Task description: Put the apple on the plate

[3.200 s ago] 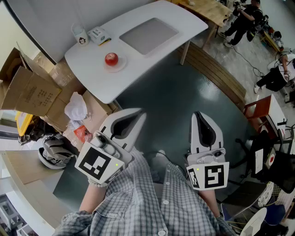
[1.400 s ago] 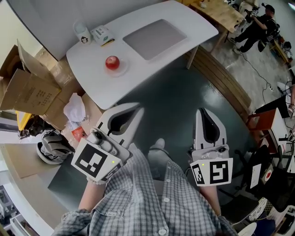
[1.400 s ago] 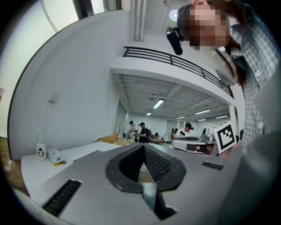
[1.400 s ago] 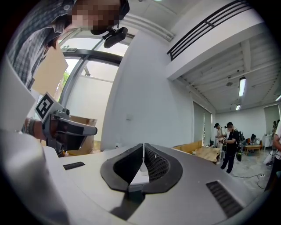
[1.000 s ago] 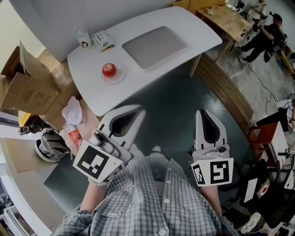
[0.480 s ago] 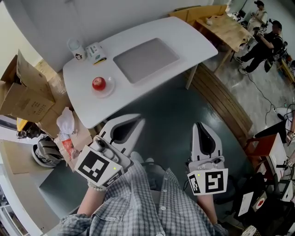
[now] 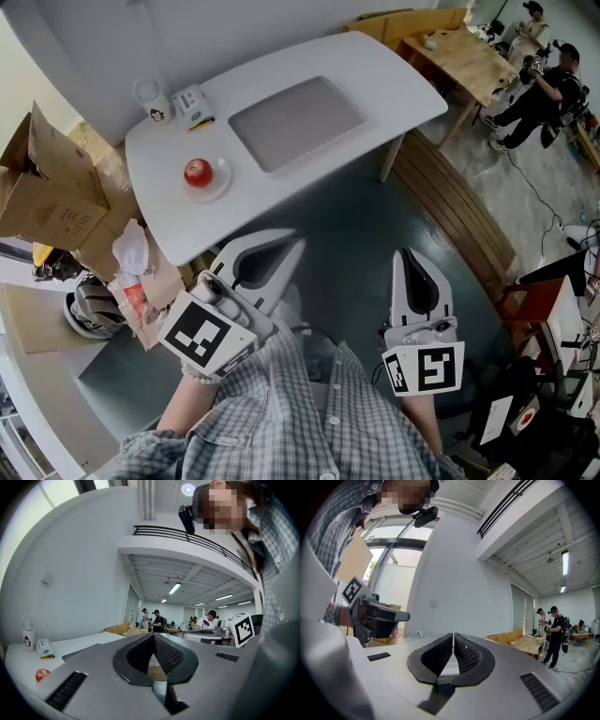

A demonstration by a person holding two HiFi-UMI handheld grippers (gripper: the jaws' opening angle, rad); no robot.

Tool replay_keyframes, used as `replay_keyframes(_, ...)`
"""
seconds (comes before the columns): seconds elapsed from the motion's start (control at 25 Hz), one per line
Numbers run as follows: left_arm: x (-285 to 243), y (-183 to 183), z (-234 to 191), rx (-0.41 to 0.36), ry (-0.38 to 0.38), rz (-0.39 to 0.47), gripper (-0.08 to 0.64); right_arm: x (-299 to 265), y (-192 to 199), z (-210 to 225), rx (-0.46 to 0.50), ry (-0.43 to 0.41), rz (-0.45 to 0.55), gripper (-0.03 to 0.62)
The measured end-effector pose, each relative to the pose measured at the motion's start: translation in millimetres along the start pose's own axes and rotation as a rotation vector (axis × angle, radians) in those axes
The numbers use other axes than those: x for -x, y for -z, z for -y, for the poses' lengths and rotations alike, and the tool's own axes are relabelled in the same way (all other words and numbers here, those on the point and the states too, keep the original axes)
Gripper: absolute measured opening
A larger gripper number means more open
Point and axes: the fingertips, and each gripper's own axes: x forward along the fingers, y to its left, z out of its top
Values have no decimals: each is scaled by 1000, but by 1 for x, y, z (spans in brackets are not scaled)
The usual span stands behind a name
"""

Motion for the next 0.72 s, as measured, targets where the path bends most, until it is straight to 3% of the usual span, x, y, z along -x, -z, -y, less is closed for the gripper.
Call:
replay_keyframes(0.56,-51,-3,-88,13,-34,-25,8,-104,5,14,64,-60,-50,26)
replay_keyframes(0.72,-63,-7,-125,13,-51,-37,8,-147,5,15,34,-79,-55,26)
